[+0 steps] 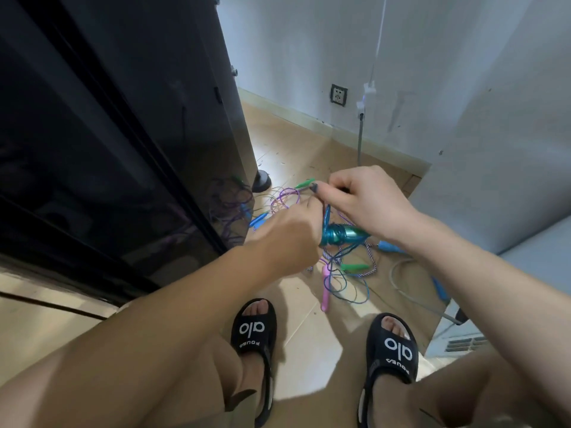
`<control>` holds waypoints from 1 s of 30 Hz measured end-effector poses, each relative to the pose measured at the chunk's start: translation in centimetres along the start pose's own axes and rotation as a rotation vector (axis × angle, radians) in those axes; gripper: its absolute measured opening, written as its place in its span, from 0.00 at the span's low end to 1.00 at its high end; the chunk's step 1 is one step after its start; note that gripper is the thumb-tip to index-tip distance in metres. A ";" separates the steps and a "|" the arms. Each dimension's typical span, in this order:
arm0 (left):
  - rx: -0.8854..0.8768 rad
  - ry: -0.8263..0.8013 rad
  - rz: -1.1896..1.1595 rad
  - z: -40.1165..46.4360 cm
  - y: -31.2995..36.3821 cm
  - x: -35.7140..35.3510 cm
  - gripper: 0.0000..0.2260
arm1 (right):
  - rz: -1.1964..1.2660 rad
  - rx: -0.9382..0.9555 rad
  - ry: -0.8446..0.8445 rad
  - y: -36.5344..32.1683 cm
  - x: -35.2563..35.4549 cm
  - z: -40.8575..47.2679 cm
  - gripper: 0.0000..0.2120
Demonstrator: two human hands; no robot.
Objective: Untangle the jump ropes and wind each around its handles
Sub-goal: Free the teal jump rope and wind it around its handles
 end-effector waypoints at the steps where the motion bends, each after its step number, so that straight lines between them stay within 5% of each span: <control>1: -0.031 0.042 0.005 -0.1 0.3 0.3 0.14 | 0.053 -0.014 -0.025 0.5 -0.2 0.3 0.27; 9: 0.036 0.059 -0.498 -0.5 0.4 3.4 0.14 | 0.541 -0.259 -0.309 2.6 -3.9 0.3 0.19; 12: 0.176 0.048 -0.624 -0.5 -0.4 3.8 0.17 | 0.506 -0.271 -0.336 2.7 -5.2 -0.3 0.14; 16: 0.359 0.112 -0.760 0.2 -3.2 3.4 0.17 | 0.400 -0.392 -0.279 3.4 -6.4 -1.3 0.23; 23: 0.568 0.027 -0.687 0.7 -8.1 0.7 0.16 | 0.155 -0.176 -0.183 -0.1 -4.4 -2.2 0.26; 30: 0.392 -0.154 -0.235 0.9 -6.4 0.4 0.14 | 0.032 0.028 0.016 -2.3 -0.4 -1.2 0.24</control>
Point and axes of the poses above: each hand's wrist, its own z-axis towards the middle knuckle, its own x-axis out of the back of the hand, y = z × x, the point moved 7 cm from there along z, towards the middle knuckle, and after that the axes turned 1 degree about -y, right-handed, at the moved point
